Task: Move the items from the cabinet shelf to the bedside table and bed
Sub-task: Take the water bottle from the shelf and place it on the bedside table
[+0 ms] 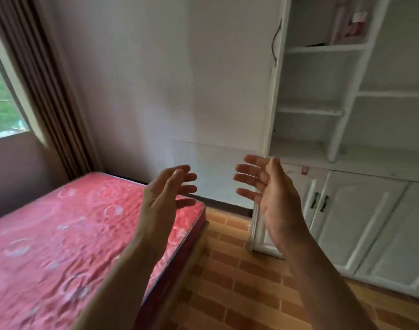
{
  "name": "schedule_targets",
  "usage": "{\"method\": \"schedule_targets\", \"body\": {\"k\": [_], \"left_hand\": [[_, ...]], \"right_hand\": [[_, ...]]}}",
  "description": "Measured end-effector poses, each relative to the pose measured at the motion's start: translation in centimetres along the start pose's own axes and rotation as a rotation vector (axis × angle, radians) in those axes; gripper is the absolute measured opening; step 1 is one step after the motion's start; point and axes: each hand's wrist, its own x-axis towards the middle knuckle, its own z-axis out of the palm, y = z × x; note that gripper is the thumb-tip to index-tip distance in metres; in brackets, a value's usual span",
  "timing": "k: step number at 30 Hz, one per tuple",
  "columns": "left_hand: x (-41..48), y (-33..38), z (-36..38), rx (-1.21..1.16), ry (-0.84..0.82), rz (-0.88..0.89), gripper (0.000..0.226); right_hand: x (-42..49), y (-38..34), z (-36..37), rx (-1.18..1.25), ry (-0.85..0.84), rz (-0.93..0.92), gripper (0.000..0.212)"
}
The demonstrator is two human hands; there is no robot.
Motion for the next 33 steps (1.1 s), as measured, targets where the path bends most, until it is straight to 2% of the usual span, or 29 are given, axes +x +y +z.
{"method": "schedule_targets", "body": {"k": [10,18,23,33], "left_hand": [[10.8,-4.1,11.9,-0.121,-0.294,0.016,0.03],[16.8,-6.2,18.7,-0.148,-0.462,-0.004,0.028],[19.6,-7.4,22.4,-0.134,-0.506,0.009,0.029],[24.1,-11.3,32.3,-0.127,-0.506,-0.015,0.027]], "right_hand": [[7.7,-1.0,-8.4,-0.116,0.343,-0.077,0.057],[12.6,-1.9,-12.9,-0.156,0.497,-0.147,0.058],[15.0,-1.4,-15.4,-0.184,0.534,-0.169,0.051],[23.7,0.7,-23.3,-0.129,0.525,-0.193,0.05]]}}
